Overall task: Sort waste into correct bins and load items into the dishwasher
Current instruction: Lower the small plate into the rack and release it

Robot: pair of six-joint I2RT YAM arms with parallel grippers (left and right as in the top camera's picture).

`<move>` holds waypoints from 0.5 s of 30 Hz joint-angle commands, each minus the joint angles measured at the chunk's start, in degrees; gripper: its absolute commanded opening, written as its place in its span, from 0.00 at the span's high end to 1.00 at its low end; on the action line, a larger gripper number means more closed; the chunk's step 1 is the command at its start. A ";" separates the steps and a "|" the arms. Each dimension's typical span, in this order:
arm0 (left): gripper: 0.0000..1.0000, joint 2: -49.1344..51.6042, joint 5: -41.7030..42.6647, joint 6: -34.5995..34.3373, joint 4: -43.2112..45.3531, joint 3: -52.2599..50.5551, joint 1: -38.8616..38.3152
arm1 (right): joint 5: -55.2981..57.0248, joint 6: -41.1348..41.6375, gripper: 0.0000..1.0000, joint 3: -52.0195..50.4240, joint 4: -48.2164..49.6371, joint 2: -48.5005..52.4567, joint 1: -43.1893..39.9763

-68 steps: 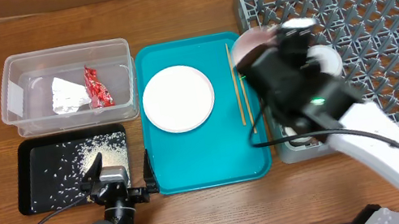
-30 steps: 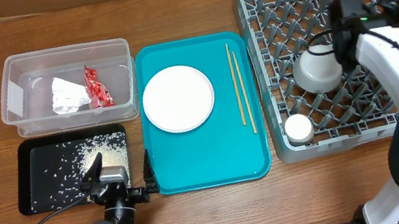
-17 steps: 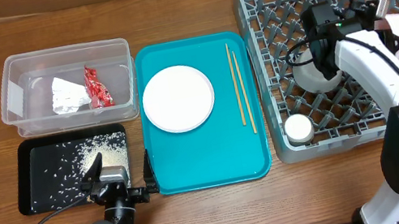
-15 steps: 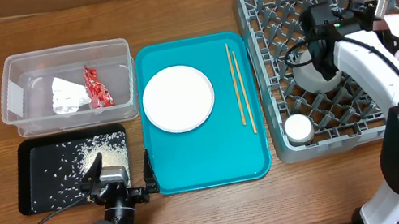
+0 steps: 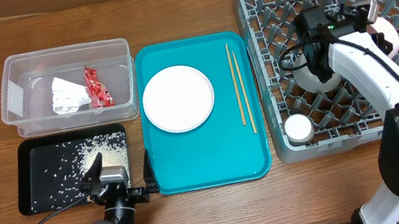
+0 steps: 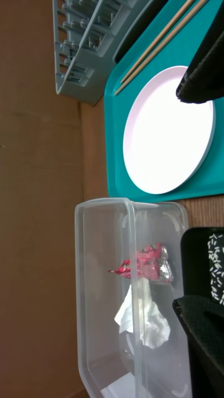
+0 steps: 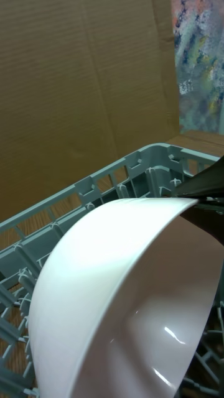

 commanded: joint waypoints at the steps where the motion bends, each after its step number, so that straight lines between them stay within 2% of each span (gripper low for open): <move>1: 0.00 -0.26 0.24 -1.05 0.11 -0.20 0.42 | -1.68 0.24 0.96 0.33 0.42 -0.59 0.15; 9: 0.00 -0.26 0.26 -1.05 0.11 -0.20 0.42 | 10.97 -0.98 0.96 1.16 4.76 -1.44 -2.27; 15: 0.00 -0.26 0.26 -1.05 0.11 -0.20 0.42 | 7.85 -7.69 0.96 1.03 9.97 -1.42 -6.56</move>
